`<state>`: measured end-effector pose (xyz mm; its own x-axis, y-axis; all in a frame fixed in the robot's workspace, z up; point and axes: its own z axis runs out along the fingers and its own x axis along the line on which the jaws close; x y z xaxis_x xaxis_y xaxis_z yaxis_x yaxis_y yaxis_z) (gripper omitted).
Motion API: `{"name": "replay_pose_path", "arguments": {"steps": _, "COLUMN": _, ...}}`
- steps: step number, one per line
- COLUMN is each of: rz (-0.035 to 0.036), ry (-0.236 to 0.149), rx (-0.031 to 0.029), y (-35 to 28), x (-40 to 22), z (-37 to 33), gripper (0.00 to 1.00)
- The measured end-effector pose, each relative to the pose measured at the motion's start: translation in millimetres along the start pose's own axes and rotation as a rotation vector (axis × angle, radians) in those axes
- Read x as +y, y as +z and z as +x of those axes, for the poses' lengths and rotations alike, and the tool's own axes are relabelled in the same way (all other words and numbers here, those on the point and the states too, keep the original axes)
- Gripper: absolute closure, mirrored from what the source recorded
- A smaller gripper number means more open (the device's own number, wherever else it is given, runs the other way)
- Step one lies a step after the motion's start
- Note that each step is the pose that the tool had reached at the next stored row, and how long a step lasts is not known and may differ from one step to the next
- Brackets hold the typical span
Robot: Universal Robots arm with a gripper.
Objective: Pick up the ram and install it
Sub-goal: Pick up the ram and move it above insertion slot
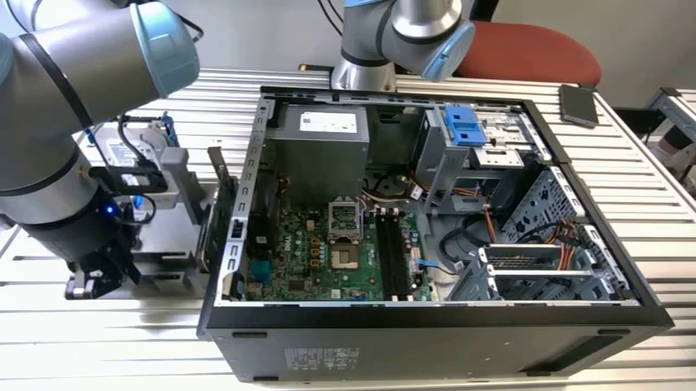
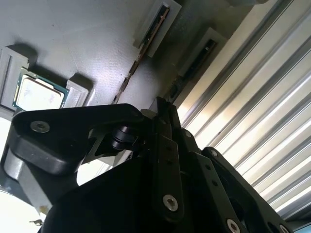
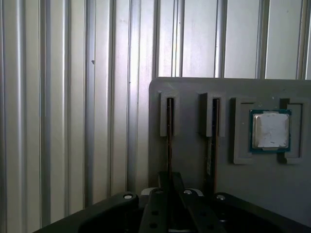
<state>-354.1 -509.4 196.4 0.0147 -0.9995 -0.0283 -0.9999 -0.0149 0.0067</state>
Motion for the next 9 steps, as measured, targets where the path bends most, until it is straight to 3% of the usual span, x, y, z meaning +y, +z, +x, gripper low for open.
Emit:
{"name": "replay_pose_path", "arguments": {"steps": 6, "rz": -0.0002, "ry": 0.0, "rx": 0.0003, "y": -2.8, "x": 0.1, "z": 0.0, "gripper": 1.0}}
{"name": "replay_pose_path", "arguments": {"steps": 9, "rz": -0.0001, "ry": 0.0, "rx": 0.0002, "y": -10.3, "x": 0.1, "z": -0.3, "gripper": 1.0}}
